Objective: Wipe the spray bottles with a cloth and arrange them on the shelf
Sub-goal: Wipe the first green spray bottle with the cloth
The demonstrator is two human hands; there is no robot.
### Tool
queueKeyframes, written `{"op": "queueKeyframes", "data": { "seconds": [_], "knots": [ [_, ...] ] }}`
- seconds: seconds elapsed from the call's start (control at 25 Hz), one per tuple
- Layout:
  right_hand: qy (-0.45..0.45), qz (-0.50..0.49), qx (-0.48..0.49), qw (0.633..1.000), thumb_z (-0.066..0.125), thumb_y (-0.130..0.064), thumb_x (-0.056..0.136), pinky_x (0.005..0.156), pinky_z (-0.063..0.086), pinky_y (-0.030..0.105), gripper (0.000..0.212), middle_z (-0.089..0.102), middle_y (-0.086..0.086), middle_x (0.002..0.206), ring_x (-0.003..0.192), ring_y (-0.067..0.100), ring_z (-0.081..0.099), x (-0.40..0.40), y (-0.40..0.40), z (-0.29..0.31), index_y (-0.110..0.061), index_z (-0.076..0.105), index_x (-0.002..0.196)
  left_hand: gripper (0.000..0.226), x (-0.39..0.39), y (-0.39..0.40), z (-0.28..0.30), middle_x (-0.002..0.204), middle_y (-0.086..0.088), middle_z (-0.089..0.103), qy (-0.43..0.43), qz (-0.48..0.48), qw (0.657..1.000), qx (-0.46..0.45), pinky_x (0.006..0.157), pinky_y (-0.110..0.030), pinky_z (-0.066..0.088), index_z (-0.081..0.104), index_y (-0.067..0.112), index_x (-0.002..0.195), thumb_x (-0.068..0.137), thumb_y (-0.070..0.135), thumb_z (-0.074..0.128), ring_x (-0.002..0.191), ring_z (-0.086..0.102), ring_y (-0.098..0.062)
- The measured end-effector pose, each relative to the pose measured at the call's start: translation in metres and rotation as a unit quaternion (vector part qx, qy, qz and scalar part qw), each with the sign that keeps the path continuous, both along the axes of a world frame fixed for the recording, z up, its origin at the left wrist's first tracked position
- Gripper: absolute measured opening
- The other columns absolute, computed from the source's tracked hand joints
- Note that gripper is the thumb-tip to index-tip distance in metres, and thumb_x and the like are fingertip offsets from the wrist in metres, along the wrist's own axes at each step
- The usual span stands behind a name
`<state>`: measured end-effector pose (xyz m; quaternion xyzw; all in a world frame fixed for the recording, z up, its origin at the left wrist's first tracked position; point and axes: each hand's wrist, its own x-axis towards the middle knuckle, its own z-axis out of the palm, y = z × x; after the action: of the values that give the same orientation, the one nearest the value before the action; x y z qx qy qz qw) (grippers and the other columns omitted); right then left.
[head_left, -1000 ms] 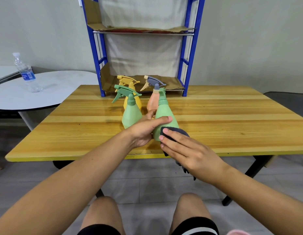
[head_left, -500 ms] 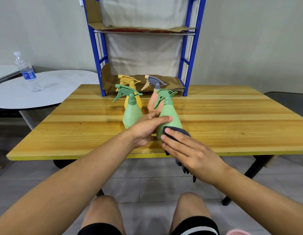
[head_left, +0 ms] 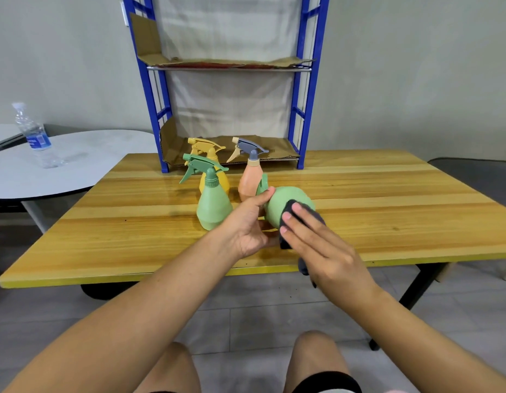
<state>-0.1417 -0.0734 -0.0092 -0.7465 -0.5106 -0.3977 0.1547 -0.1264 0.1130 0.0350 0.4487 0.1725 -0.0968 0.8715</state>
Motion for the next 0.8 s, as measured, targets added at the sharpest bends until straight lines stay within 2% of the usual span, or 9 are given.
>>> {"op": "queueKeyframes", "data": {
  "seconds": [0.16, 0.32, 0.44, 0.56, 0.64, 0.8],
  "knots": [
    [0.000, 0.029, -0.033, 0.999, 0.042, 0.000, 0.104, 0.105, 0.047, 0.049, 0.033, 0.050, 0.017, 0.146, 0.142, 0.034, 0.040, -0.002, -0.015, -0.004, 0.005, 0.058, 0.132, 0.053, 0.003, 0.001, 0.010, 0.128, -0.023, 0.058, -0.005, 0.007, 1.000, 0.000, 0.061, -0.048, 0.060, 0.058, 0.013, 0.132, 0.087, 0.037, 0.073, 0.103, 0.063, -0.039],
    [-0.012, -0.001, 0.008, 1.000, 0.054, 0.007, 0.097, 0.105, 0.048, 0.050, 0.033, 0.051, 0.021, 0.143, 0.139, 0.036, 0.044, 0.004, -0.019, 0.009, 0.008, 0.059, 0.129, 0.054, 0.001, -0.003, 0.012, 0.126, -0.024, 0.057, 0.001, 0.000, 1.000, 0.003, 0.062, -0.051, 0.060, 0.058, 0.011, 0.132, 0.088, 0.038, 0.073, 0.100, 0.063, -0.041],
    [-0.021, 0.008, 0.017, 1.000, 0.052, 0.007, 0.098, 0.105, 0.048, 0.049, 0.032, 0.052, 0.021, 0.142, 0.139, 0.035, 0.044, 0.000, -0.010, 0.008, 0.008, 0.059, 0.129, 0.053, 0.000, -0.004, 0.013, 0.127, -0.023, 0.059, -0.007, 0.003, 1.000, 0.013, 0.063, -0.048, 0.060, 0.059, 0.012, 0.131, 0.087, 0.038, 0.073, 0.102, 0.064, -0.037],
    [-0.015, 0.027, -0.022, 0.999, 0.047, 0.003, 0.101, 0.105, 0.047, 0.048, 0.033, 0.050, 0.019, 0.145, 0.141, 0.034, 0.042, -0.001, -0.014, 0.002, 0.006, 0.057, 0.133, 0.053, 0.000, 0.003, 0.013, 0.127, -0.023, 0.058, -0.008, 0.000, 1.000, 0.026, 0.063, -0.049, 0.060, 0.059, 0.012, 0.132, 0.088, 0.038, 0.072, 0.104, 0.063, -0.037],
    [-0.013, 0.022, -0.032, 0.999, 0.050, 0.004, 0.099, 0.106, 0.047, 0.048, 0.034, 0.049, 0.018, 0.146, 0.141, 0.033, 0.042, 0.002, -0.024, 0.002, 0.005, 0.056, 0.133, 0.054, -0.001, 0.008, 0.012, 0.127, -0.025, 0.056, 0.000, 0.000, 1.000, 0.025, 0.066, -0.053, 0.060, 0.057, 0.012, 0.132, 0.087, 0.037, 0.073, 0.105, 0.062, -0.042],
    [-0.002, -0.014, 0.012, 1.000, 0.064, 0.017, 0.087, 0.104, 0.048, 0.049, 0.044, 0.051, 0.020, 0.143, 0.139, 0.034, 0.044, 0.011, -0.030, 0.019, 0.007, 0.059, 0.130, 0.052, -0.002, 0.004, 0.003, 0.126, -0.024, 0.058, 0.004, 0.002, 0.999, 0.048, 0.074, -0.057, 0.059, 0.054, 0.017, 0.133, 0.088, 0.034, 0.074, 0.105, 0.062, -0.045]
  ]
}}
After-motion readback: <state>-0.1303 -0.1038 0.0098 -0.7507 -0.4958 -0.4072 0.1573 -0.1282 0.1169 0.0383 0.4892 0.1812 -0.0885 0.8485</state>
